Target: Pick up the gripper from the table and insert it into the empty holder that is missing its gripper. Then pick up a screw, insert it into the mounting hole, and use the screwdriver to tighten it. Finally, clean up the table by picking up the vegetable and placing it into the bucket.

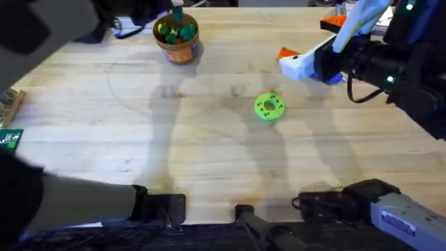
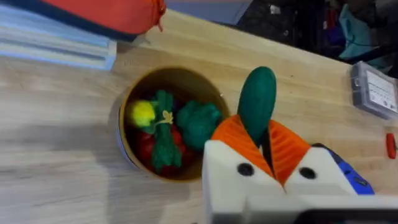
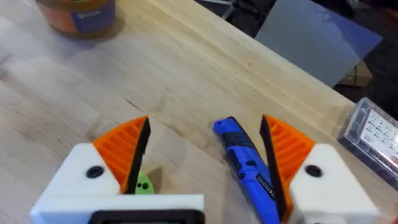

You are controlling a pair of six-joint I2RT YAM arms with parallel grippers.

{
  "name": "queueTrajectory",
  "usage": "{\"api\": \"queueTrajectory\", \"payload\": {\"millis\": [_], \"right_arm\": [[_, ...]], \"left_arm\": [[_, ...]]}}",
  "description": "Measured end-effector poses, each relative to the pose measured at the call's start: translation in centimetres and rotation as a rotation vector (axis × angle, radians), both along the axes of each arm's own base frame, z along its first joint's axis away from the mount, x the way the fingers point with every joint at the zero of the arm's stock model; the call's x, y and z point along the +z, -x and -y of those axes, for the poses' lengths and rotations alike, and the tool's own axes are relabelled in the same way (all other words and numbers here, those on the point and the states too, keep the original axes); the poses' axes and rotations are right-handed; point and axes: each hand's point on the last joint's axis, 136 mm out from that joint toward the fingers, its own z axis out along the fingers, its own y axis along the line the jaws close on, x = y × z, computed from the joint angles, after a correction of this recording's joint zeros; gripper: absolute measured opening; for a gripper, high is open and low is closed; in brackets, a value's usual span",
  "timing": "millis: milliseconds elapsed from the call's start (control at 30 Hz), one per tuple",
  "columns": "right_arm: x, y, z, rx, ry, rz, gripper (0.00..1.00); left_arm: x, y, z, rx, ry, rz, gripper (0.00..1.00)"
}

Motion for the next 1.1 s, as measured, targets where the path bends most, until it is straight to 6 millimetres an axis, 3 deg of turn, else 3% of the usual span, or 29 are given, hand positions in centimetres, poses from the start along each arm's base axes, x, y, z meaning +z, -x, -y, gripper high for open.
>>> {"api": "queueTrajectory", "payload": {"millis": [200, 400, 467, 567, 733, 900, 967, 1100], "right_arm": [[0.0, 0.0, 0.0, 0.0, 0.0, 0.0, 0.994], [0.0, 0.0, 0.0, 0.0, 0.0, 0.0, 0.994], [0.0, 0.0, 0.0, 0.0, 0.0, 0.0, 0.994], [0.0, 0.0, 0.0, 0.0, 0.0, 0.0, 0.994], [0.0, 0.0, 0.0, 0.0, 0.0, 0.0, 0.994], [-0.2, 0.1, 0.0, -0.001, 0.002, -0.012, 0.994], [-0.7, 0.5, 0.1, -0.005, -0.001, -0.039, 0.994], [-0.9, 2.0, 0.4, -0.016, -0.003, -0.113, 0.994]], "left_arm": [[-5.7, -1.1, -0.2, 0.035, 0.03, -0.135, 0.024], [-6.4, -1.1, -1.6, 0.08, 0.029, -0.162, 0.027], [-6.4, -1.1, -1.9, 0.092, 0.029, -0.162, 0.186], [-6.5, -1.1, -2.0, 0.097, 0.029, -0.169, 0.579], [-6.5, -1.0, -2.0, 0.098, 0.033, -0.174, 0.954], [-6.1, 0.1, -2.0, 0.091, 0.022, -0.21, 0.971], [-5.5, 1.4, -2.0, 0.075, 0.001, -0.238, 0.971], [-2.4, 5.2, -2.0, 0.012, -0.067, -0.252, 0.972]]}}
